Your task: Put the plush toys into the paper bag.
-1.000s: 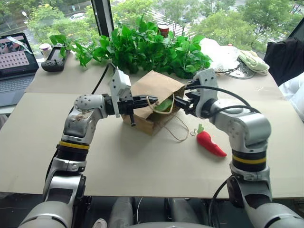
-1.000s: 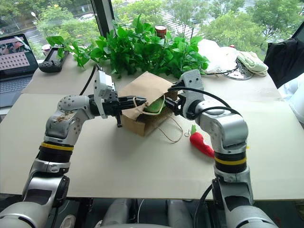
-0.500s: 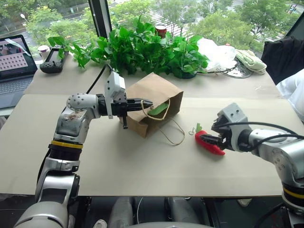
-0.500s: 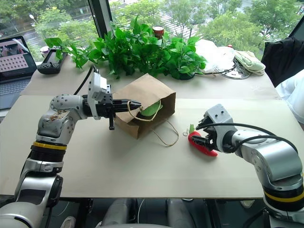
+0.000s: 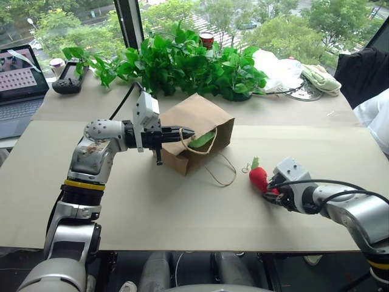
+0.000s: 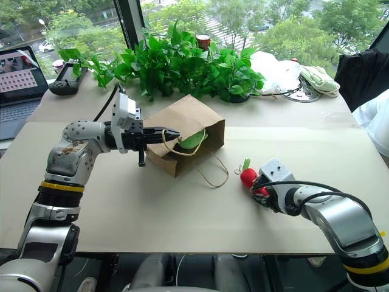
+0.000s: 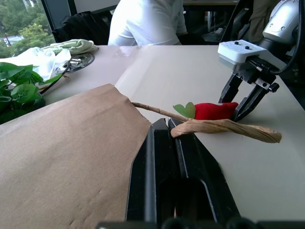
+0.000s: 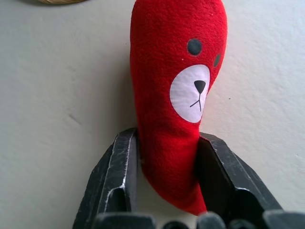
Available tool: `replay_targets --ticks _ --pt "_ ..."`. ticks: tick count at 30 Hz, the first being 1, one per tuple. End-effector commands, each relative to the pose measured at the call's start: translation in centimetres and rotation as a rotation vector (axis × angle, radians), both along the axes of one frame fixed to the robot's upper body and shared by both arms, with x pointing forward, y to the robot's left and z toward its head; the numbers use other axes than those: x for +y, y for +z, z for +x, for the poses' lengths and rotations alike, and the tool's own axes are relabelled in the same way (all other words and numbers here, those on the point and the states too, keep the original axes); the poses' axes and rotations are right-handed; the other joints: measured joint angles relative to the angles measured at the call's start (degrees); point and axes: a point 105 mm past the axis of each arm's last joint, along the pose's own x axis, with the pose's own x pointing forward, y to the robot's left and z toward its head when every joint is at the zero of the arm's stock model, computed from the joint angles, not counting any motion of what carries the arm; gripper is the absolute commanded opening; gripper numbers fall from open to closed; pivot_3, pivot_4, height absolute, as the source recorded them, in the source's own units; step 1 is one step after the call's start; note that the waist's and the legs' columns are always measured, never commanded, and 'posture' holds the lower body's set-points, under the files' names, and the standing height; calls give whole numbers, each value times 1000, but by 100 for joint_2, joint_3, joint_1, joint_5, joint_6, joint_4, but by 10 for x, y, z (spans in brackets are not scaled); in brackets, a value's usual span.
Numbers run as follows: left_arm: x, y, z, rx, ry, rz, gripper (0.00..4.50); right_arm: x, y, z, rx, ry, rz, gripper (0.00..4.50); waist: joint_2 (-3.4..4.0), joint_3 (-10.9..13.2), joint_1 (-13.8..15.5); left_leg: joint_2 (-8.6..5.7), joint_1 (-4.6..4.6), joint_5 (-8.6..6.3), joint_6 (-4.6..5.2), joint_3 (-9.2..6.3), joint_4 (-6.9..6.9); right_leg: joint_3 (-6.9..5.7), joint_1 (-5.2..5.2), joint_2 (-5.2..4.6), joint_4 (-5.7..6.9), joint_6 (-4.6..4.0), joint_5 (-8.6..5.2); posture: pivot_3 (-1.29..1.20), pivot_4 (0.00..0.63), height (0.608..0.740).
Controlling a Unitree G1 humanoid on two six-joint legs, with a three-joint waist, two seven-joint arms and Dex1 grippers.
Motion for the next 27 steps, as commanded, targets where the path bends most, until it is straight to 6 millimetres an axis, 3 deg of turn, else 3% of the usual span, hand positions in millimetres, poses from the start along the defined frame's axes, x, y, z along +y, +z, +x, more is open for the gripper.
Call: replay_targets --ticks 1,3,7,11,15,20,27 --pt "1 12 -1 -45 4 -20 0 -8 1 2 -16 -22 -29 491 0 0 1 0 0 0 0 0 2 0 0 0 1 0 0 0 150 740" --pt "1 12 -1 -46 7 -20 0 -7 2 2 -25 -18 -25 64 0 0 3 0 0 0 0 -4 2 -1 0 0 1 0 0 0 150 740" --pt "1 13 0 -48 13 -23 0 4 16 5 -84 20 23 64 0 0 3 -1 -1 0 0 -10 2 0 0 1 1 0 0 0 150 740" --pt "1 13 1 -50 15 -25 0 28 45 8 -174 111 130 64 0 0 -18 -1 -2 0 0 -20 1 1 -6 3 6 0 0 0 150 740" --pt "0 14 1 -51 16 -28 0 67 70 -2 -202 269 248 64 1 0 -21 -1 -1 0 0 -50 0 5 -9 11 14 0 0 0 150 740" --pt "-1 17 2 -54 16 -38 0 94 63 -5 -161 339 247 64 1 0 31 -7 -9 0 0 -57 2 3 -5 9 10 0 0 0 150 740" --pt "-4 20 1 -58 14 -50 0 122 55 13 -145 353 242 64 1 0 3 -9 -11 2 1 -58 2 3 -10 9 16 -1 -1 0 150 740"
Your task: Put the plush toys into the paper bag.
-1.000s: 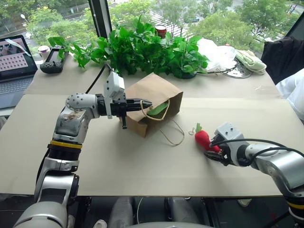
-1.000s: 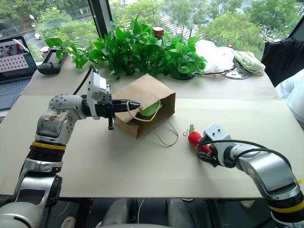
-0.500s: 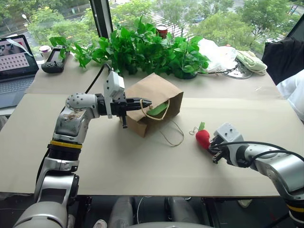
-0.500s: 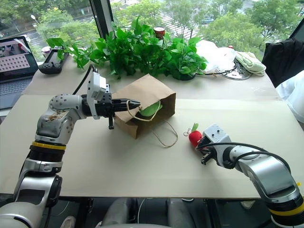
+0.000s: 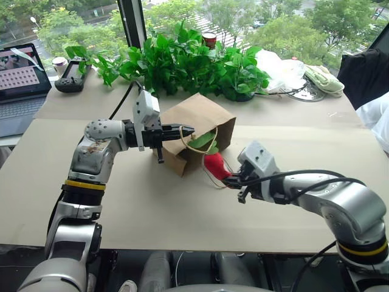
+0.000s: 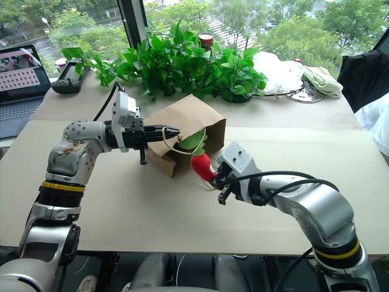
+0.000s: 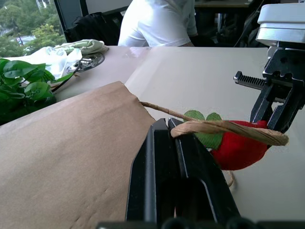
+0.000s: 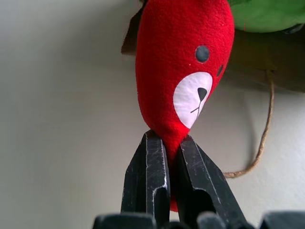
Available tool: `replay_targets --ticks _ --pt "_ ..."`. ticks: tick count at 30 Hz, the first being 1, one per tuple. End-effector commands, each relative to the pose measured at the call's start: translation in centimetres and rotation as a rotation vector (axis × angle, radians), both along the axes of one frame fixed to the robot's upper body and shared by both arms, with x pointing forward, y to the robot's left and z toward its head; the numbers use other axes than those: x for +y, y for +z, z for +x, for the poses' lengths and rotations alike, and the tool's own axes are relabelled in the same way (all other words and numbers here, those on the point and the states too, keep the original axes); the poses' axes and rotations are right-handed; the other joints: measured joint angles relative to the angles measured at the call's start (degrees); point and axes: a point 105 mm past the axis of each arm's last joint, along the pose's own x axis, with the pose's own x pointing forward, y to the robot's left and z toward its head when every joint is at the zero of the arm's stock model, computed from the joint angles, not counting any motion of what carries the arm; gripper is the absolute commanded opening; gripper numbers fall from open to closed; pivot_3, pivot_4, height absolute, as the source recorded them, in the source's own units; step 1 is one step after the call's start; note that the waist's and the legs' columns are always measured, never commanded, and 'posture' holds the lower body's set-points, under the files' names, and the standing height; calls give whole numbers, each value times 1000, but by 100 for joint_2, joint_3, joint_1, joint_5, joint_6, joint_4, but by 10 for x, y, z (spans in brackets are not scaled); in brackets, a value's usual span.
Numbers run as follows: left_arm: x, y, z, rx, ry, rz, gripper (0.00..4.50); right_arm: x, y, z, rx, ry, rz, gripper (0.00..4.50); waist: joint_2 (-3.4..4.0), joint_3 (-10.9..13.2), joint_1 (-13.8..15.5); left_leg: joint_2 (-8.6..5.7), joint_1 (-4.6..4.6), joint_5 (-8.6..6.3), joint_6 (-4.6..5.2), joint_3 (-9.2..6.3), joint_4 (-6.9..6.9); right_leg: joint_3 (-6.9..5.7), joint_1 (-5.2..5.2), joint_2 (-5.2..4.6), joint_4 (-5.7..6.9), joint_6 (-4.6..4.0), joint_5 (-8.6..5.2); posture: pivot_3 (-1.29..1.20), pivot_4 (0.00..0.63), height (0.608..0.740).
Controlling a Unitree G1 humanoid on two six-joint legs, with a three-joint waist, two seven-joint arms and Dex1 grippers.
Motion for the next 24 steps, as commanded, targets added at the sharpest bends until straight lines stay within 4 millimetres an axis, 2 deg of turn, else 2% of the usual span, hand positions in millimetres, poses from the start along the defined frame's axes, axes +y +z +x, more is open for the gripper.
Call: replay_targets --ticks 1,5,10,15,17,20,24 --pt "-3 19 -3 -56 -16 -33 0 11 6 17 -47 -18 -12 64 0 0 -2 0 0 0 0 0 0 -1 2 0 0 0 0 0 150 740" --pt "-5 18 -4 -52 -23 -34 0 32 14 35 -70 -8 3 64 1 -1 -25 1 1 1 1 2 1 0 -2 1 4 0 0 0 150 740" --pt "-7 17 -5 -49 -29 -35 0 46 12 52 -82 -4 -21 64 2 -1 -13 1 -2 1 1 12 -1 -5 -3 2 6 -2 -1 0 150 740" --pt "-8 15 -6 -44 -35 -29 0 65 19 58 -99 29 1 64 2 -1 -6 2 -10 2 1 22 0 -11 -3 -1 8 -2 0 0 150 740" --pt "-8 16 -6 -45 -37 -27 0 74 14 59 -102 38 -11 64 3 -1 -10 3 -9 2 1 22 -2 -13 -4 0 9 -3 0 0 150 740" --pt "-8 16 -5 -46 -36 -25 0 88 24 68 -141 -5 67 64 4 -1 -34 4 -7 2 1 21 -4 -16 -4 1 13 -3 0 0 150 740" --pt "-8 15 -5 -45 -34 -24 0 100 34 70 -134 -24 189 64 5 -1 -25 4 -8 3 0 20 -4 -16 -6 1 34 -4 0 0 150 740"
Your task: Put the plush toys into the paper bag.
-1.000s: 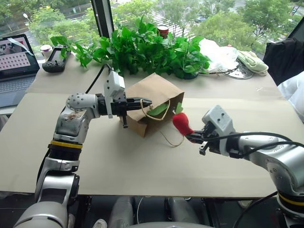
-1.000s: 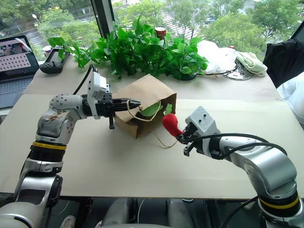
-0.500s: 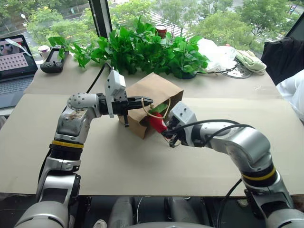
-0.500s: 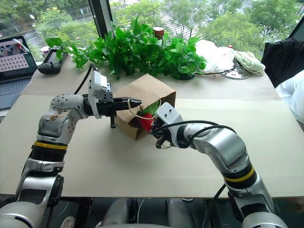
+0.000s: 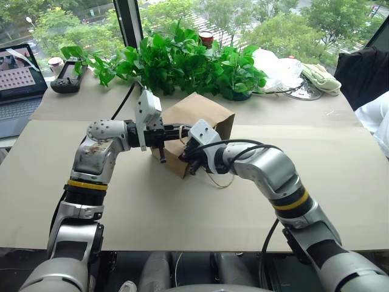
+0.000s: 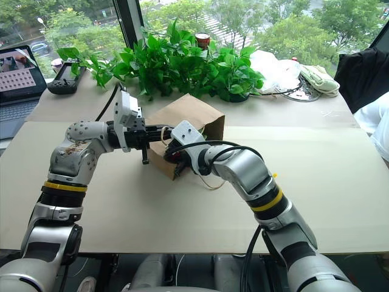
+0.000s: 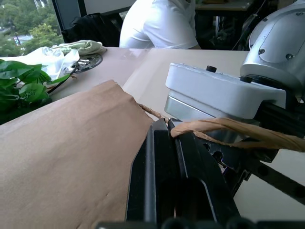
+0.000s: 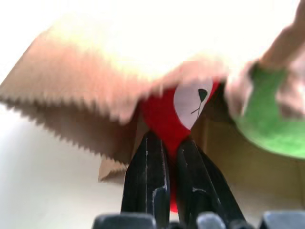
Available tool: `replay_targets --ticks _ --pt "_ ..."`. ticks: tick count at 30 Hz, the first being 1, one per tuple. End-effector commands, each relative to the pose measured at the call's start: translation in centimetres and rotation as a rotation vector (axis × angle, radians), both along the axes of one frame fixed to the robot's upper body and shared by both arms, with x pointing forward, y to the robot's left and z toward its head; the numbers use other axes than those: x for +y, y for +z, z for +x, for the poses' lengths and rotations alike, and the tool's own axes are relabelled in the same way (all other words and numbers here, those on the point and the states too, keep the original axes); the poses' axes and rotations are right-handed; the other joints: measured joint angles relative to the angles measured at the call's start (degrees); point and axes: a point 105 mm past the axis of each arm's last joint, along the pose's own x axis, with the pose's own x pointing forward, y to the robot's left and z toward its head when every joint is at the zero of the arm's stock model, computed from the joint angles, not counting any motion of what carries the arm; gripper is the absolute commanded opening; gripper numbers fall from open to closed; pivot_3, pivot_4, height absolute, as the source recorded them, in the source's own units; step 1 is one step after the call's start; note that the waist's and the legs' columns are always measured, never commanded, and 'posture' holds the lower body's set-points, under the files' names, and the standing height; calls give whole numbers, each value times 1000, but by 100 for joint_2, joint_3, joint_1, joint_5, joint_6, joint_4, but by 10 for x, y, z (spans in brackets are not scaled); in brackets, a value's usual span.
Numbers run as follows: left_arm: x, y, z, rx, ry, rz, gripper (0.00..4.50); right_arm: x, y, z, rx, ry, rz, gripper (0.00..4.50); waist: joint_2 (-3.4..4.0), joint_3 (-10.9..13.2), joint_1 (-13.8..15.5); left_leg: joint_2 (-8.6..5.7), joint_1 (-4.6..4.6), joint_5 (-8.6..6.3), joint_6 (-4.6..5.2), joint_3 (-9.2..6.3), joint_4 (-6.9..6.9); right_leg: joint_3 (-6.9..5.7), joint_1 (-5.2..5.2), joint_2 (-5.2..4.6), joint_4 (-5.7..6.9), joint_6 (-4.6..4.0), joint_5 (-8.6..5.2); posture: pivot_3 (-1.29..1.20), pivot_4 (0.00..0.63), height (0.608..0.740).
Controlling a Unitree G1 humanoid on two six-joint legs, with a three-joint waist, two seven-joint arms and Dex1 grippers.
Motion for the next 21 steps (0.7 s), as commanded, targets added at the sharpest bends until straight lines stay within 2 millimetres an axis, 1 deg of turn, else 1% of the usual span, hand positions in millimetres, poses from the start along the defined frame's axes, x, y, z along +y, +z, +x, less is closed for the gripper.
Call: replay_targets --ticks 1,5,7,9,10,14,15,16,17,21 --pt "-6 15 -5 -54 -37 -18 0 6 23 5 -58 -26 114 64 0 0 3 0 -1 0 0 0 0 0 -1 0 0 0 0 0 150 740" --pt "-6 15 -5 -55 -35 -18 0 0 12 12 -43 -86 94 64 1 0 18 -1 -1 0 0 1 0 -2 2 -2 0 0 0 0 150 740" --pt "-6 14 -5 -55 -35 -18 0 -3 11 14 -39 -102 95 64 1 1 21 -1 -1 1 -2 2 0 -4 3 -4 -1 0 0 0 150 740" --pt "-6 14 -4 -55 -34 -17 0 -7 11 16 -41 -122 102 832 1 1 11 -1 -2 1 -2 2 0 -4 2 -4 -1 0 0 0 150 740" --pt "-6 14 -4 -55 -34 -17 0 -9 12 17 -43 -128 103 1056 1 1 8 0 -1 1 -2 2 0 -4 2 -3 -1 0 0 0 150 740" --pt "-6 14 -4 -54 -32 -15 0 -13 14 17 -48 -137 103 2497 1 1 -14 1 0 1 -2 1 -4 -3 -1 -2 1 0 0 0 150 740" --pt "-6 14 -4 -55 -32 -14 0 -13 15 17 -50 -138 102 2772 1 1 -14 1 0 1 -2 1 -4 -3 -1 -1 1 0 0 0 150 740" --pt "-6 14 -4 -55 -32 -14 0 -14 16 17 -51 -136 103 3193 1 1 -14 1 0 1 -2 1 -4 -3 -1 -1 1 0 0 0 150 740" --pt "-5 14 -4 -56 -32 -14 0 -15 17 16 -52 -134 103 3493 1 1 -13 1 0 1 -2 1 -5 -3 -1 -1 1 0 0 0 150 740" --pt "-5 13 -3 -55 -31 -12 0 -22 18 13 -55 -132 88 3493 1 1 -7 0 -1 1 -2 1 -4 -3 0 -2 -1 0 0 0 150 740"
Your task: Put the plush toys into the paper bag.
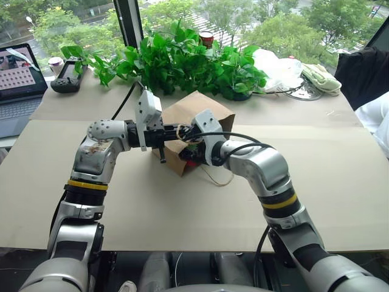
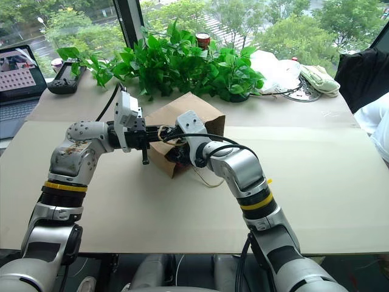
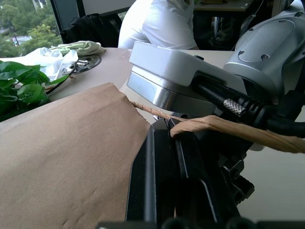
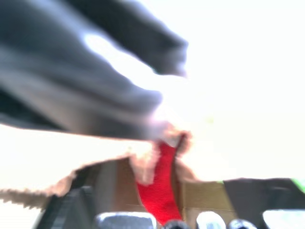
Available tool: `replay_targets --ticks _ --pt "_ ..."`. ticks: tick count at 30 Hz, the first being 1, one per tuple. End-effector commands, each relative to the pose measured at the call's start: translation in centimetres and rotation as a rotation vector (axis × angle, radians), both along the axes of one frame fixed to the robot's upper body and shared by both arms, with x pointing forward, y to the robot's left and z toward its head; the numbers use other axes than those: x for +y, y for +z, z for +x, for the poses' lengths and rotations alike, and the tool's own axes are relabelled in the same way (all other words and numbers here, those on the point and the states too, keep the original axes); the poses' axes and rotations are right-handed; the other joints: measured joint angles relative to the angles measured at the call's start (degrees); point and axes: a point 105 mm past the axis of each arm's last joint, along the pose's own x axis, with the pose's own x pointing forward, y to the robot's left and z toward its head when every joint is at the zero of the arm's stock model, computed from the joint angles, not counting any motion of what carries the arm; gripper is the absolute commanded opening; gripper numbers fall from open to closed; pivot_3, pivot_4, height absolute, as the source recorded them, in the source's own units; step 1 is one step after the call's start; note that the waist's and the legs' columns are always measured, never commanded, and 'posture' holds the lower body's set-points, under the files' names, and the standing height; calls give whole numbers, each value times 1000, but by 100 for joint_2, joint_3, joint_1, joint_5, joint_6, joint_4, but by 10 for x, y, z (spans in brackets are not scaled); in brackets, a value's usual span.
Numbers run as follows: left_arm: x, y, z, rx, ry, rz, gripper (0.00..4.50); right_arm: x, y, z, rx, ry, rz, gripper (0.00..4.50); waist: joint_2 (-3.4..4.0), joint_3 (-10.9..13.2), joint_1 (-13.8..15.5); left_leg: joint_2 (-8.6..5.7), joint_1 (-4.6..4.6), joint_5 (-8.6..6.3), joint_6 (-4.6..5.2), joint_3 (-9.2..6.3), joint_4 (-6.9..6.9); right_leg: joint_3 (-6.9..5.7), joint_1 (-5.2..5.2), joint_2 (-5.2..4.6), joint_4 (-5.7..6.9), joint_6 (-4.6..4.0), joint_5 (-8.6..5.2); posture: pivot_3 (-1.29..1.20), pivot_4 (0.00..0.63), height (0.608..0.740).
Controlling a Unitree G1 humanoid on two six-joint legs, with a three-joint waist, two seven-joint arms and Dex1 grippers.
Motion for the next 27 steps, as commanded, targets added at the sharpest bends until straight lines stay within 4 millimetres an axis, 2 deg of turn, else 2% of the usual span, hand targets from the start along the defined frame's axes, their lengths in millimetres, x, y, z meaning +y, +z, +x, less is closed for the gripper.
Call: replay_targets --ticks 1,3,5,10,17,24,27 --pt "-3 13 -3 -56 -19 -10 0 -7 14 -6 -40 13 13 3493 0 0 1 0 0 0 0 0 0 0 0 0 0 0 0 0 150 740" --pt "-3 13 -3 -56 -19 -8 0 -13 15 -9 -41 15 7 3493 0 0 4 0 0 0 0 0 0 0 0 0 -1 0 0 0 150 740" --pt "-3 12 -3 -55 -17 -7 0 -26 15 -21 -34 36 -15 3493 0 0 15 -1 -1 0 0 0 0 0 0 -1 -2 0 0 0 150 740" --pt "-2 11 -3 -53 -14 -7 0 -44 0 -44 21 66 -75 3493 0 0 29 -1 -4 0 0 -2 -2 -1 3 -2 -12 0 0 0 150 740" --pt "-3 12 -3 -55 -21 -6 0 -60 -40 -42 106 -39 -147 3493 0 0 -1 -1 6 2 -1 -3 -2 3 0 3 -25 -6 -4 0 150 740" --pt "-3 12 -2 -56 -24 -5 0 -63 -60 -39 133 -63 -184 3493 0 0 8 -2 5 3 -3 -5 -1 4 0 2 -26 -5 -4 0 150 740" --pt "-4 13 -2 -57 -23 -4 0 -60 -62 -41 142 -49 -170 2745 -1 0 9 -2 6 3 -3 -5 -1 3 2 2 -26 -5 -4 0 150 740"
